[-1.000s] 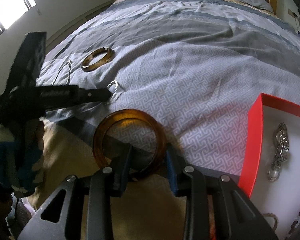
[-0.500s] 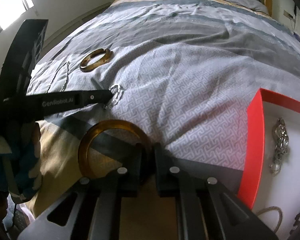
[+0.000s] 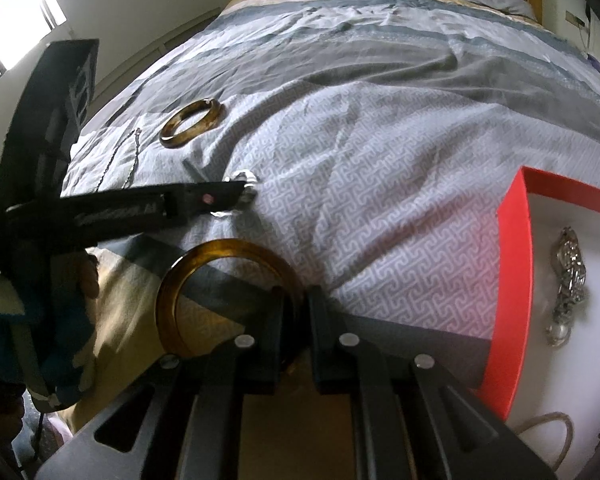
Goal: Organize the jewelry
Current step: 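Lift the amber bangle and silver hoop off the bed, then carry the bangle and hoop into the red box and open both tools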
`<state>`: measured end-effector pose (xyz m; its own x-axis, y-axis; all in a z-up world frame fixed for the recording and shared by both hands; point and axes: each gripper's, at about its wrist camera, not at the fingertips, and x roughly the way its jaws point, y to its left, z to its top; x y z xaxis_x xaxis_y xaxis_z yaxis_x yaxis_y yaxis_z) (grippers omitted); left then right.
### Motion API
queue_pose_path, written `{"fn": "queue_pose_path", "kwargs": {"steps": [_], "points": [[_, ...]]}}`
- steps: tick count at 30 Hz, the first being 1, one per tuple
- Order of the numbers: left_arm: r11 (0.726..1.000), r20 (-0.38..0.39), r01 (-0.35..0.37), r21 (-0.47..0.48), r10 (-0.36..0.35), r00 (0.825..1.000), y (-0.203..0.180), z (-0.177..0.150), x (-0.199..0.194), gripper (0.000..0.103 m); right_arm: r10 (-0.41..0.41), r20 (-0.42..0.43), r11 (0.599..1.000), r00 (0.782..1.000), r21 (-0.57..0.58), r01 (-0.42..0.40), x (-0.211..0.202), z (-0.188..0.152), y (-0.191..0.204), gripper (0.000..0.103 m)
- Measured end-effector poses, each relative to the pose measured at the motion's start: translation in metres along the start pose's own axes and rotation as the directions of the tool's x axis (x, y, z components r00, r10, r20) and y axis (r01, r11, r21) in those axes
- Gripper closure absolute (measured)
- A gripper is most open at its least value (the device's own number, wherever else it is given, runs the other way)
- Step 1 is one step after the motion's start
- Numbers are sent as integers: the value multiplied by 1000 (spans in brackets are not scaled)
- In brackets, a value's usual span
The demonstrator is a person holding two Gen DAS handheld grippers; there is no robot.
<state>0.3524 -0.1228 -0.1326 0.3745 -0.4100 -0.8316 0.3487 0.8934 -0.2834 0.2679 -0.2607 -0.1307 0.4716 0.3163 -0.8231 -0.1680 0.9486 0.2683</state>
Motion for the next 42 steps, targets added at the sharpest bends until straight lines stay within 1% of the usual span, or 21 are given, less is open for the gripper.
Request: {"fn": "queue_pose_path", "kwargs": {"steps": [2,3,5,7,8,10,11,14,17,23,30,34,37,39,42], "points": [[998,15,-50,38,50,999,-9,-2,3,53,0,1,1000,1000,1,0,0,-1,-1,93],[998,21,-51,34,50,999,-9,-2,3,54,1,2,1000,1000,1,-1,0,-1,-1,93],[999,29,-46,19,45,999,-5,-2,3,60,3,4,1000,1000,1,-3,0,-1,-1,93],[998,33,-58,21,57,998,-1,-2,2,75,5,5,1000,1000,1,-5,0,-1,-1,93],[998,31,-59,27,58,998,0,-2,2,78,4,5,1000,1000,1,-4,0,-1,-2,93],[997,28,-60,43,59,998,0,-2,1,96,0,12,1000,1000,-2,0,-1,-2,-1,93],[997,29,-62,52,61,998,-1,-3,-1,97,-3,15,1000,1000,-5,3,-2,-3,-1,93],[993,50,-89,76,85,995,-5,-7,-8,98,-11,30,1000,999,-7,11,-6,-4,1,93],[989,82,-116,89,108,991,-7,-12,-21,98,2,59,1000,998,11,-2,-12,-6,-1,93],[986,139,-149,70,138,981,1,-17,-60,98,8,103,1000,995,2,-8,-32,-8,10,94],[982,187,-173,77,157,970,-5,-28,-110,98,4,173,1000,985,1,-4,-77,-9,29,94],[982,209,-168,81,148,967,-16,-34,-133,98,-8,209,1000,978,12,5,-103,-13,34,94],[983,227,-156,97,131,965,-31,-38,-148,98,-25,233,1000,972,22,21,-125,-20,31,94],[984,232,-140,111,112,966,-46,-40,-156,98,-43,246,999,968,38,35,-138,-26,24,94],[984,233,-112,137,78,969,-70,-43,-159,98,-79,261,995,962,80,60,-158,-39,1,94]]}}
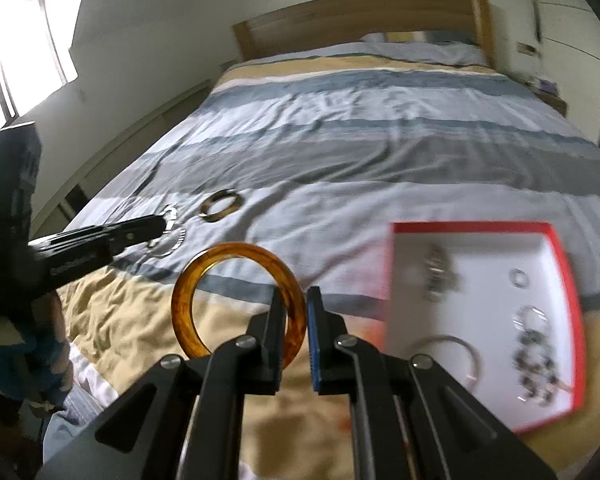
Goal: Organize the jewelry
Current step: 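Carry the bangle and hoop into the red box and open both tools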
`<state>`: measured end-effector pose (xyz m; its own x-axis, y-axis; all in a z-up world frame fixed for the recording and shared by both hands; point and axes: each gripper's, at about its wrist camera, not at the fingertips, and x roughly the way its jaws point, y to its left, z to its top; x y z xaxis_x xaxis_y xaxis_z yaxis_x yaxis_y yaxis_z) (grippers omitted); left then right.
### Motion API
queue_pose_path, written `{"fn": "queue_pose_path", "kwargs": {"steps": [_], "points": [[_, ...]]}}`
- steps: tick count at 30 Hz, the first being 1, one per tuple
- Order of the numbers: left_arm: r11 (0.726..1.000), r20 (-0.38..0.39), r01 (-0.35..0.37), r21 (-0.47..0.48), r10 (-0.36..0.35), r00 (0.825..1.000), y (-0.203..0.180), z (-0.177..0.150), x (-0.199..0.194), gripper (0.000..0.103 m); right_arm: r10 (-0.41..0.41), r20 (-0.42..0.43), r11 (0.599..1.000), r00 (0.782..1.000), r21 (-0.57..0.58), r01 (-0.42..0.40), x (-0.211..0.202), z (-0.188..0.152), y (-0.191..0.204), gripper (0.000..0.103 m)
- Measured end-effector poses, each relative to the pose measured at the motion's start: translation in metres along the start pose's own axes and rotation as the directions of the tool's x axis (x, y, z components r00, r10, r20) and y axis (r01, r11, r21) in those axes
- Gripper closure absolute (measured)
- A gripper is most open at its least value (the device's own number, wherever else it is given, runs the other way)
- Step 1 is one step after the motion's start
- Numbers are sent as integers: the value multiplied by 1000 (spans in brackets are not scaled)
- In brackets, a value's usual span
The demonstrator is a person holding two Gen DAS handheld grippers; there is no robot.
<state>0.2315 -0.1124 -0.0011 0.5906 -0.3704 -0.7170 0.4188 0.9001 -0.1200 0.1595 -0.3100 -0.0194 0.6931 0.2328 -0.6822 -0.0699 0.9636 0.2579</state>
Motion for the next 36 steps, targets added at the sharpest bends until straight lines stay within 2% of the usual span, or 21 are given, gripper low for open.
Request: {"fn": "queue_pose_path", "kwargs": {"steps": [10,14,19,30,33,36], "points": [[986,-58,135,96,-130,990,-106,-3,27,98,-165,-2,981,986,100,164,-45,-18,-111,94],[975,-110,175,137,-160,981,-147,-8,53,98,-195,-30,974,980,113,197,-44,-28,-139,94],[969,-169,183,169,-154,974,-178,-15,89,98,-218,-90,970,972,89,226,-25,-41,-157,94],[973,-257,143,180,-93,962,-193,-26,149,98,-264,-183,961,947,29,273,1,-50,-179,94],[977,-282,133,166,-83,956,-189,-32,160,98,-261,-192,962,946,27,271,4,-52,-181,94],[978,-277,130,166,-80,957,-189,-33,162,97,-262,-196,963,945,19,270,5,-51,-180,93]]}}
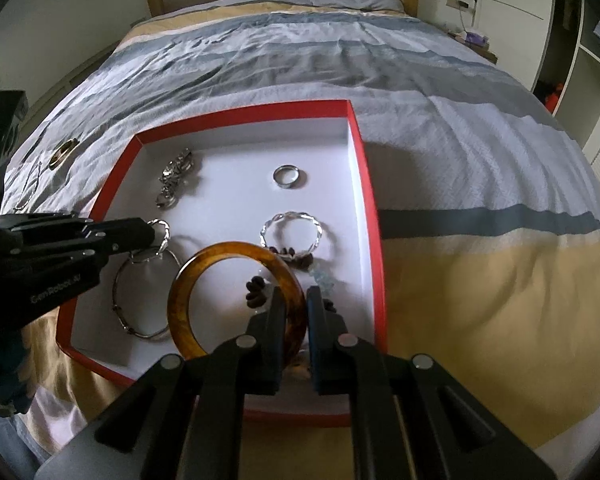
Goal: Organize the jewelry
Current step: 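Carry the bangle and hoop into the red box and open both tools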
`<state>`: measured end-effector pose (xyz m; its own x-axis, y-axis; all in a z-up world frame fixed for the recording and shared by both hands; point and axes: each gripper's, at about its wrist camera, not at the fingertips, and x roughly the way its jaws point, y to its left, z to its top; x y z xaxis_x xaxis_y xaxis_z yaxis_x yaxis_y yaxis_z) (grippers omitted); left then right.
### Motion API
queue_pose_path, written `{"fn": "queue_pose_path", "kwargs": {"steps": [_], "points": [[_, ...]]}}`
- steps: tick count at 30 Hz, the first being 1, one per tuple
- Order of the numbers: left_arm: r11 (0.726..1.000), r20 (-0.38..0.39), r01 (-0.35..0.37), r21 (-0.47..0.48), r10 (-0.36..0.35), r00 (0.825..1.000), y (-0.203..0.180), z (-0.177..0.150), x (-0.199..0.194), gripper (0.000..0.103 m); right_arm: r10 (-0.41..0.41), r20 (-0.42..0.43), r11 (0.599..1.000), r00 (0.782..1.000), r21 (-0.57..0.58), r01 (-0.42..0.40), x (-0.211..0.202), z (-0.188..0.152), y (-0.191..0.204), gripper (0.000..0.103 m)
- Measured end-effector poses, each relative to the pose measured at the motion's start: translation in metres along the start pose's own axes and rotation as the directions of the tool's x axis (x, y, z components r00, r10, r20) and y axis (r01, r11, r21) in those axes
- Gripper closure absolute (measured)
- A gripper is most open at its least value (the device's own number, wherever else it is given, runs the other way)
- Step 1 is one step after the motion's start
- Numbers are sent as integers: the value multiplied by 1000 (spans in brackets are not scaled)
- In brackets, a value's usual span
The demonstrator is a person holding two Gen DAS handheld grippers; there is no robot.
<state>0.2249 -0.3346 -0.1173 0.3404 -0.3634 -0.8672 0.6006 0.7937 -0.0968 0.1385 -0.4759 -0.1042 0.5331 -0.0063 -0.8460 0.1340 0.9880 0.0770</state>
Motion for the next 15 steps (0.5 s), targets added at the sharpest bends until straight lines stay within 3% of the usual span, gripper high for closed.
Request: {"fn": "queue_pose_path", "kwargs": {"steps": [9,15], "points": [[1000,19,13,-26,-13,1000,5,-1,-9,96,-16,-18,1000,1000,11,16,0,-2,0,91],[999,50,30,-44,-28,998,8,-6,-30,84,-16,3,1000,1000,16,16,-15,-2,3,88]]}}
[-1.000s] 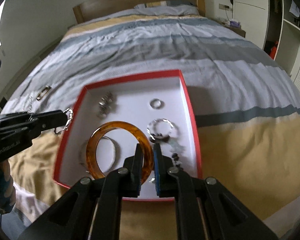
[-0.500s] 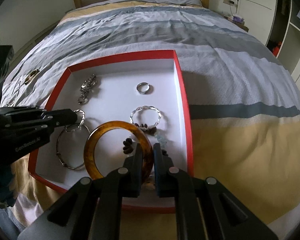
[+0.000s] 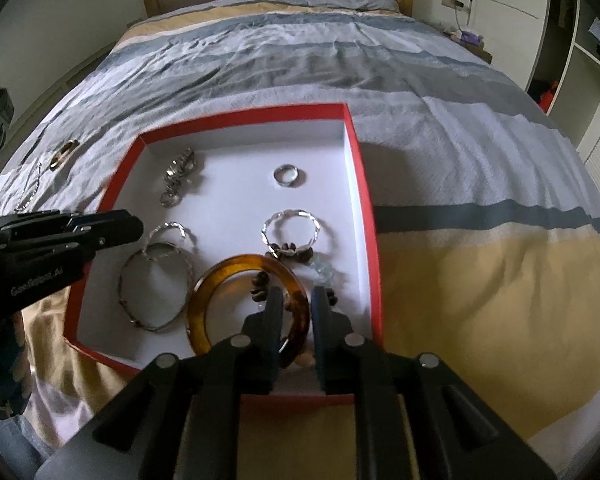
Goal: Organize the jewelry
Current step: 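Carry the bangle and hoop into the red box and open both tools, then withdraw both open tools from the box back over the bed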
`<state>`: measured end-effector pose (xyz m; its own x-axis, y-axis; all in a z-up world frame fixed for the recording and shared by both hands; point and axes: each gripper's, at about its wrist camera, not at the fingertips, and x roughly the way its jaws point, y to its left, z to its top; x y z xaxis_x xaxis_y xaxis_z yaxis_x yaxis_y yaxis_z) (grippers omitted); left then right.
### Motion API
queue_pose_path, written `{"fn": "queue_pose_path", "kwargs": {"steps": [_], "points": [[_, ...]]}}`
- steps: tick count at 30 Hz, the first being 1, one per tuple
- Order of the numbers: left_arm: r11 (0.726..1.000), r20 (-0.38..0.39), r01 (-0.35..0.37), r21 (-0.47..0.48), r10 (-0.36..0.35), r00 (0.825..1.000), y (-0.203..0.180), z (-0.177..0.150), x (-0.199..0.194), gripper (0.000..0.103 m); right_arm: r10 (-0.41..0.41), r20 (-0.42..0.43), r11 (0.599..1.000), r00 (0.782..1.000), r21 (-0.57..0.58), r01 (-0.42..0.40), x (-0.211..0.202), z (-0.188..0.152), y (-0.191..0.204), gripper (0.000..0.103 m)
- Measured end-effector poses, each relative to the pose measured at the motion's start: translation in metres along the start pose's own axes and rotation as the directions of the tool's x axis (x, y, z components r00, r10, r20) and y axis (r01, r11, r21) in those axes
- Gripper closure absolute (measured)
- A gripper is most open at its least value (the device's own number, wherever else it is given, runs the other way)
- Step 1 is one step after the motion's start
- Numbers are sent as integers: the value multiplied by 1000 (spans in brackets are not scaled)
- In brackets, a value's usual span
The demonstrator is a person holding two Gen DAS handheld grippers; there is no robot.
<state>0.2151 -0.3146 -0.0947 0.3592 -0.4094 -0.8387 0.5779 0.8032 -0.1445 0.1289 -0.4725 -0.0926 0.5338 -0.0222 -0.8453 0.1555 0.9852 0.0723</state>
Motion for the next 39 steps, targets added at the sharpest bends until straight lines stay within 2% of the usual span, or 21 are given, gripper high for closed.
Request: {"fn": "queue_pose_path", "kwargs": {"steps": [4,12,19,28,39], "points": [[1000,40,-1,-9,2,999,0,-4,-25,68,-7,19,1000,1000,2,7,-14,0,4,87],[997,129,-62,-45,68,989,1,-25,-89,50,0,87,1000,996,15,-2,-62,-4,25,73],[985,175,-149,-90,163,971,14,-55,-141,39,26,138,1000,990,5,-27,-103,-10,58,66],[965,218,-208,-161,240,946,41,-94,-196,31,64,177,998,982,-22,-61,-143,-25,105,63],[932,251,-282,-228,336,908,64,-142,-243,21,92,186,995,978,-42,-86,-161,-53,148,58]]}}
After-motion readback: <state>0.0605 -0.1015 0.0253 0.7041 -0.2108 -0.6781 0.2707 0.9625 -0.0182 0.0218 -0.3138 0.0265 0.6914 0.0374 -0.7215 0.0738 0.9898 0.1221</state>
